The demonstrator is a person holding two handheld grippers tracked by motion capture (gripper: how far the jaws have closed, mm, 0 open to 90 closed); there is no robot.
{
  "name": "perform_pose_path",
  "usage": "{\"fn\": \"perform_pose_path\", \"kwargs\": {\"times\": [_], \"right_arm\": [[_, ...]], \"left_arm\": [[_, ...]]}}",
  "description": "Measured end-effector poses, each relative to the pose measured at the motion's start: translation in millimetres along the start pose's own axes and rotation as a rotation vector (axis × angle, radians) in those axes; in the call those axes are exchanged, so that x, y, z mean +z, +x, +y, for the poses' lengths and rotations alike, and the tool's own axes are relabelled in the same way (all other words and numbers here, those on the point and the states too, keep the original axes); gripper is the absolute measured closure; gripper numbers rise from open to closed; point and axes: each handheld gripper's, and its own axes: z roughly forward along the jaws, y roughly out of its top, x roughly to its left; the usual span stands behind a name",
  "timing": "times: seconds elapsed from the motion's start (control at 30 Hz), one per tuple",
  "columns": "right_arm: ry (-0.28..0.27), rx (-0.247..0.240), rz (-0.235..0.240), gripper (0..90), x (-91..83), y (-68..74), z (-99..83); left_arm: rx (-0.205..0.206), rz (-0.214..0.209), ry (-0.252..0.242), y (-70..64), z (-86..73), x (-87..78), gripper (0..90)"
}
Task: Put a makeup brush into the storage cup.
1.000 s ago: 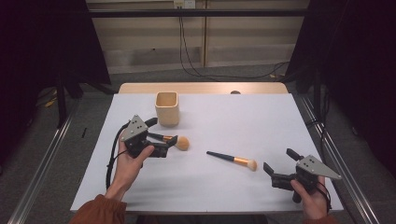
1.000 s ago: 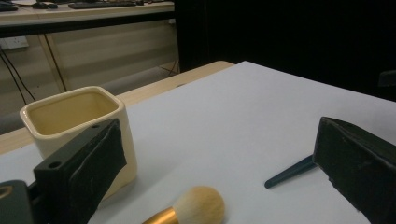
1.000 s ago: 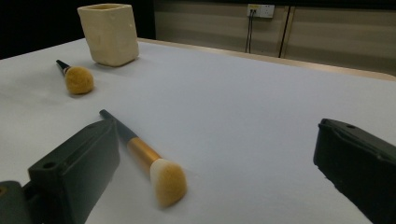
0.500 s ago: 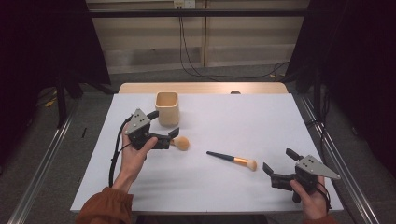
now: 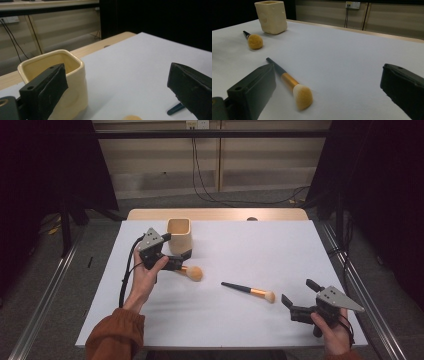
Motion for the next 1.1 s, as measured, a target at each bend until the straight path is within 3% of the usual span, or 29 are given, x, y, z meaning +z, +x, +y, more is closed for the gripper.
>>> {"fn": "perform_pose_path", "kwargs": {"times": [0.2,0.37,0.53,0.63,0.73,0.77,0.87,0.93,1.03,1.1], "right_arm": [[0.000,0.000,0.002,0.0,-0.1,0.0,-0.1],[-0.001,0.002,0.003,0.0,0.3,0.1,-0.1],[0.000,0.006,0.006,0.0,0.0,0.2,-0.1],[-0.002,0.002,0.006,0.0,0.4,0.5,-0.1],[0.000,0.002,0.008,0.0,0.4,0.5,0.0],[-0.001,0.002,0.007,0.0,0.3,0.4,-0.1],[0.001,0.003,0.006,0.0,0.0,0.1,-0.3],[0.001,-0.002,0.008,0.0,-0.2,0.0,-0.3],[0.001,-0.003,0.008,0.0,-0.5,0.4,-0.2],[0.000,0.000,0.009,0.0,-0.2,0.6,-0.2]], "left_arm": [[0.049,-0.048,0.094,2.9,5.6,5.2,2.4],[0.035,-0.083,0.135,5.7,8.0,6.5,2.6],[0.056,-0.116,0.206,8.9,8.5,6.1,3.4],[0.082,-0.080,0.256,10.1,9.8,6.7,3.4],[0.082,-0.077,0.303,12.1,10.0,8.0,3.4],[0.101,-0.085,0.325,13.7,10.3,7.9,3.4],[0.097,-0.101,0.368,14.5,8.6,9.6,3.5],[0.116,-0.114,0.410,18.2,8.4,10.9,3.6],[0.113,-0.160,0.458,24.7,10.4,10.7,3.5],[0.117,-0.161,0.482,26.7,12.6,10.3,3.3]]}}
